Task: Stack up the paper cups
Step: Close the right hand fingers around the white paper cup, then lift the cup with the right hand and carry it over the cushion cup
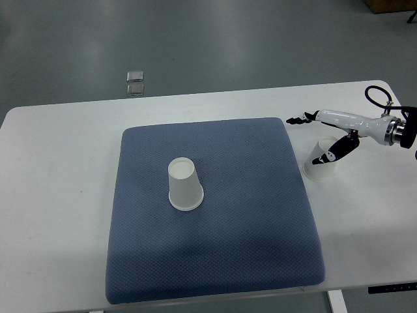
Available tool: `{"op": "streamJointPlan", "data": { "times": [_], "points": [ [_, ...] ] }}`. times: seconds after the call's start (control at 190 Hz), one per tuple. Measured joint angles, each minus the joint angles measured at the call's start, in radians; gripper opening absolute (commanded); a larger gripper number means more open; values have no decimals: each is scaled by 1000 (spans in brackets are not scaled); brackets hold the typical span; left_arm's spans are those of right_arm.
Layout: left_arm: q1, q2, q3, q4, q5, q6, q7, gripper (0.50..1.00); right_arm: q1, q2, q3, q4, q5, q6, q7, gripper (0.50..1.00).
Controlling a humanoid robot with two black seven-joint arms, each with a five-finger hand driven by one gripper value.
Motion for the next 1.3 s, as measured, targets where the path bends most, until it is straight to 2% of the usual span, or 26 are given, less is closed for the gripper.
{"op": "streamJointPlan", "data": {
  "times": [0.189, 0.793, 0.946, 1.067, 1.298],
  "points": [
    [0, 0, 0, 0, 0, 0, 0, 1000, 5, -27, -49, -9, -48, -57, -7, 917],
    [0, 0, 0, 0, 0, -1, 0, 1000, 16, -25, -127, -78, -116, -160, -14, 899],
    [0, 0, 0, 0, 0, -1, 0, 1000, 20, -21, -131, -79, -116, -169, -14, 864],
    [-1, 0, 0, 0, 0, -1, 0, 1000, 21, -18, -132, -79, -116, -169, -14, 805],
    [0, 0, 0, 0, 0, 0, 0, 1000, 22, -17, -139, -79, -117, -169, -15, 756]
  ]
}}
